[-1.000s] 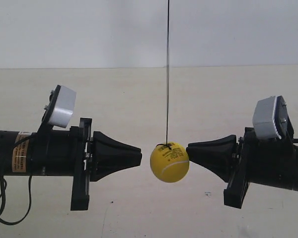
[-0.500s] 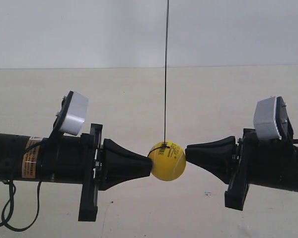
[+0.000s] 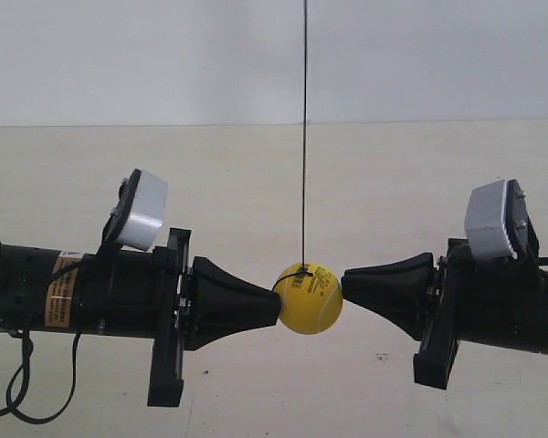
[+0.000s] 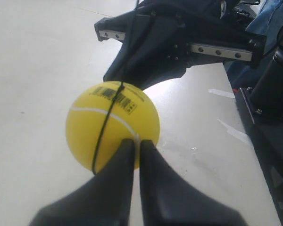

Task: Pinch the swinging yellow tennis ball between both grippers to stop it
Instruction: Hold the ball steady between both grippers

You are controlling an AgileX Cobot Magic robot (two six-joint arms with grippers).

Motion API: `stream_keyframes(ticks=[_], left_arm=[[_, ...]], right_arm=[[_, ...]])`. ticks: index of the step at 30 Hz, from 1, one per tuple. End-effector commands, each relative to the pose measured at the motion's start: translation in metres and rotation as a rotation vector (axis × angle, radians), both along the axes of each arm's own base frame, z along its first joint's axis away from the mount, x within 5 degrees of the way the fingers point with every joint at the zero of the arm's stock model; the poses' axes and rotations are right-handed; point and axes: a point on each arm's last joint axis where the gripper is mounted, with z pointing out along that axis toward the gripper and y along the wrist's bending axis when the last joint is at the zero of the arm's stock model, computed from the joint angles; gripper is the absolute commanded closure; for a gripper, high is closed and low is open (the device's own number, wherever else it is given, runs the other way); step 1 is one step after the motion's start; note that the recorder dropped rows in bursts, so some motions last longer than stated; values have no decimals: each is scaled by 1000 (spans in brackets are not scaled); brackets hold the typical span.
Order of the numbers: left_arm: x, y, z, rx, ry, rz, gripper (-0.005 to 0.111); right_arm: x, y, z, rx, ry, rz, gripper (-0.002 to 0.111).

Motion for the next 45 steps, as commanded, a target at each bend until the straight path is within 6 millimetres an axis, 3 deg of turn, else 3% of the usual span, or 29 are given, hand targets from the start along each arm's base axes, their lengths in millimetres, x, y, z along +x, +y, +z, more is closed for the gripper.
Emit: stream_keyframes(ticks=[1,31,45], left_arm=[[1,-3,1,-7,-4,-1,102],[-1,-1,0,16,7,-15,102],[2,13,14,17,-1,15,102]], right_arm=[[-2,1,2,14,-5,26,108],[-1,1,1,-20,-55,32,108],[-1,-1,3,-58,-86,22,108]])
